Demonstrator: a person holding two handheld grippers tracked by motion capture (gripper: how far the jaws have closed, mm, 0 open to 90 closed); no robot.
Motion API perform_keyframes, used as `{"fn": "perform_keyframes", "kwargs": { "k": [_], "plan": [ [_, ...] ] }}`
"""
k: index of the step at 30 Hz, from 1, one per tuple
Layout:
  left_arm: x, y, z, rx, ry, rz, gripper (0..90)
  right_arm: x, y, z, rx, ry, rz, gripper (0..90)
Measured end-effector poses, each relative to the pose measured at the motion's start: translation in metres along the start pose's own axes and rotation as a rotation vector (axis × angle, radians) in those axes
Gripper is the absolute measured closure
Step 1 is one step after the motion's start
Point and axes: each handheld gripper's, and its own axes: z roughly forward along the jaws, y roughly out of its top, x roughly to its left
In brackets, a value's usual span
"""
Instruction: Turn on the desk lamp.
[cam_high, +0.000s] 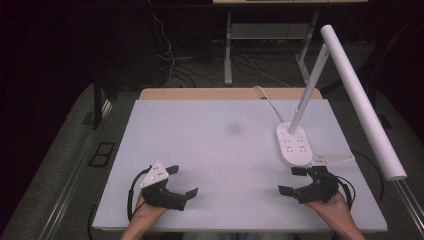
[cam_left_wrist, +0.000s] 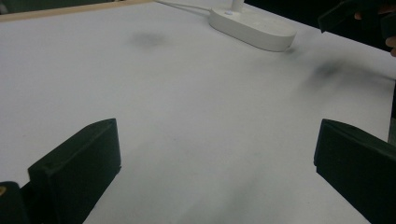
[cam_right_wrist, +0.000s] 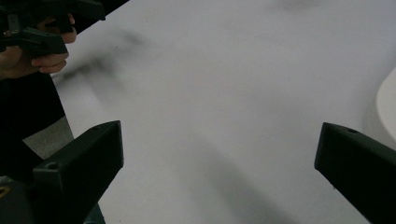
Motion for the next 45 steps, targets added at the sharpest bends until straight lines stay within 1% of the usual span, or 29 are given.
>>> {"fn": "perform_keyframes", "kwargs": {
  "k": [5, 12, 19, 21, 23, 25, 35, 37, 38, 42, 45],
  "plan": [
    [0.001, 0.001, 0.001, 0.003, -0.004, 0.000, 0.0, -0.001, 0.004, -0.005, -0.005, 0.005, 0.003, 0.6],
    [0.002, 0.001, 0.000, -0.001, -0.003, -0.004, 0.0, -0.004, 0.010, -0.008, 0.010, 0.015, 0.009, 0.6],
    [0.001, 0.000, 0.001, 0.005, -0.007, -0.002, 0.0, -0.005, 0.017, -0.011, 0.011, 0.015, -0.002, 0.6],
    [0.001, 0.000, 0.001, 0.006, -0.007, 0.001, 0.0, -0.007, 0.022, -0.014, 0.007, 0.012, -0.004, 0.6],
    [0.001, 0.000, 0.000, 0.000, -0.006, -0.005, 0.0, -0.009, 0.025, -0.016, 0.006, 0.008, -0.007, 0.6],
    [0.002, 0.000, 0.000, -0.002, -0.005, -0.002, 0.0, -0.011, 0.028, -0.018, 0.005, 0.004, -0.004, 0.6],
    [0.002, 0.000, -0.001, -0.002, -0.004, -0.002, 0.0, -0.025, 0.035, -0.027, -0.009, -0.014, 0.027, 0.6],
    [0.001, 0.000, 0.000, 0.000, -0.006, 0.002, 0.0, -0.026, 0.036, -0.027, -0.007, -0.015, 0.026, 0.6],
    [0.001, 0.000, 0.000, 0.003, -0.007, 0.007, 0.0, -0.029, 0.037, -0.028, -0.001, -0.021, 0.025, 0.6],
    [0.001, 0.000, 0.001, 0.006, -0.010, 0.010, 0.0, -0.034, 0.041, -0.030, 0.004, -0.026, 0.033, 0.6],
    [0.000, 0.000, 0.001, 0.004, -0.008, 0.008, 0.0, -0.039, 0.044, -0.031, 0.000, -0.036, 0.029, 0.6]
  ]
}}
